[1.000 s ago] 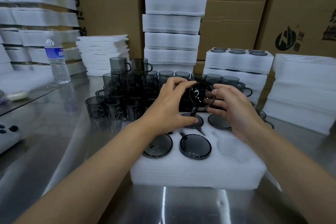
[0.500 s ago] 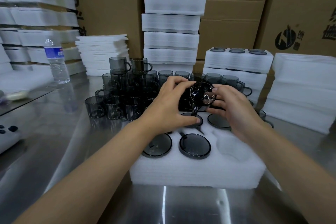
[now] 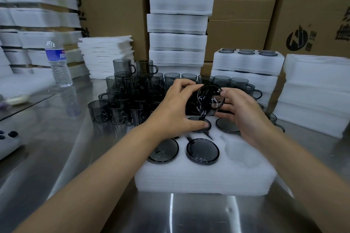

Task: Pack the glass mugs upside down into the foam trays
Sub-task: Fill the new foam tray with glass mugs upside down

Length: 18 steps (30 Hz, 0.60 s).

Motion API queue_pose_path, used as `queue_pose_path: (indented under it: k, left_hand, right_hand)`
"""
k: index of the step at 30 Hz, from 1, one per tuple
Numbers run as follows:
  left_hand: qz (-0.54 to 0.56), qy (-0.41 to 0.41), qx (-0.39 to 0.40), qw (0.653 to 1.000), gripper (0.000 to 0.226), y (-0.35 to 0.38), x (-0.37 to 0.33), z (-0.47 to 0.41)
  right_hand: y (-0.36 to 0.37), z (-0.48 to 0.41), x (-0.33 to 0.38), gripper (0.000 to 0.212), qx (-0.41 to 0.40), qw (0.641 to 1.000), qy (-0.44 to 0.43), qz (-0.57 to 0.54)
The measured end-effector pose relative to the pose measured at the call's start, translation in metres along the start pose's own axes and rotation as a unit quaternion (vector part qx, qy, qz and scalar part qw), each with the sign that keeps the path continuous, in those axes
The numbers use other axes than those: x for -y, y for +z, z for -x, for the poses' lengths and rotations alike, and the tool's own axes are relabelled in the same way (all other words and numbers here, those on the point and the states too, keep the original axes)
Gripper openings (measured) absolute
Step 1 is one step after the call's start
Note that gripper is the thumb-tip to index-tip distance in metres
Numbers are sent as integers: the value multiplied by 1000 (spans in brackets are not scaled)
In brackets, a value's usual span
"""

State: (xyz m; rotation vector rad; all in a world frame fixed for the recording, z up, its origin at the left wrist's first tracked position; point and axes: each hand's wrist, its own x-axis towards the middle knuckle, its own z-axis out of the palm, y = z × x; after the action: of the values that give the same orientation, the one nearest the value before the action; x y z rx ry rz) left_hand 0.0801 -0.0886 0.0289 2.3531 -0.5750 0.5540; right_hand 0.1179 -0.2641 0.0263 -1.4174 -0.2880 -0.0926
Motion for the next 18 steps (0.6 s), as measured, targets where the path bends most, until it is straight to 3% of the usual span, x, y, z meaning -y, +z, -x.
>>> queue_pose_path:
  k: [18]
  left_hand:
    - [-6, 1, 6, 1000, 90, -1, -1, 1]
  right_hand:
    - [3, 3, 4, 17, 3, 1000, 12, 24]
